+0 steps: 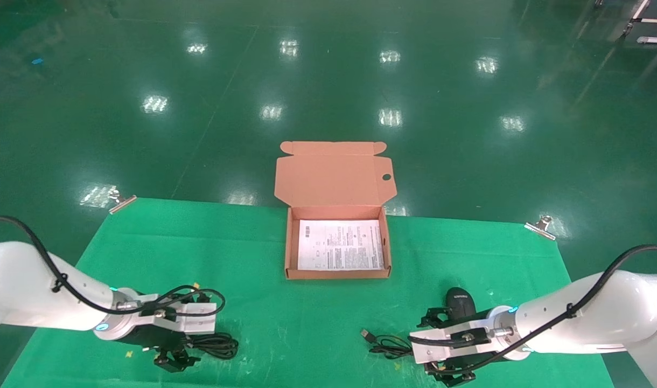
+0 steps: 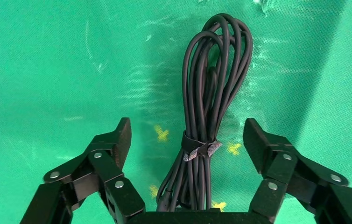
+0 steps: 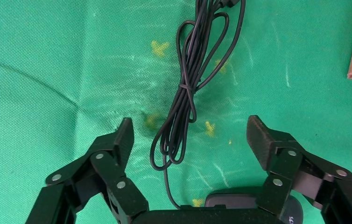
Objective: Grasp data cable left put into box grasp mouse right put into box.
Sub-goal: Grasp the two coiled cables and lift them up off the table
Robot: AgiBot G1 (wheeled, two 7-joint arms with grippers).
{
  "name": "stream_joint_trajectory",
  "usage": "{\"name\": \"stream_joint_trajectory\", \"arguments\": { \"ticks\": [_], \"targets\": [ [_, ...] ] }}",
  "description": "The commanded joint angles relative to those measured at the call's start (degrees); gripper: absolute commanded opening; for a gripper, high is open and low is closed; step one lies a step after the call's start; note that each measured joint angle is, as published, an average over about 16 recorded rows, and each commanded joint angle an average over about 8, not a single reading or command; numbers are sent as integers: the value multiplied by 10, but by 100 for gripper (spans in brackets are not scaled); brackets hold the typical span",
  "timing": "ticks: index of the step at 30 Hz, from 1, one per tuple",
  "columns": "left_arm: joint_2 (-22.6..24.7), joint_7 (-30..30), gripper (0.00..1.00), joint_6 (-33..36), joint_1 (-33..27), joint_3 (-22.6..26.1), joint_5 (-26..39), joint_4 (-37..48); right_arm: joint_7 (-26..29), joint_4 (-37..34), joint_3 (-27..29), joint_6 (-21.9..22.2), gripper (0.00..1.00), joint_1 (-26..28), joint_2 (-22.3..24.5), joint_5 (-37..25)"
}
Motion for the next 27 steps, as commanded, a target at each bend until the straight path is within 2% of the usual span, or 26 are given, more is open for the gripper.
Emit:
{"name": "stream_joint_trajectory", "arguments": {
  "ticks": [1, 27],
  "targets": [
    [0, 0, 0, 1, 0, 0, 0, -1, 0, 1, 0, -1, 0, 0, 1, 0],
    [-2, -1, 0, 6, 0, 0, -3, -6, 2, 7, 0, -5, 0, 1, 3, 1]
  ]
}}
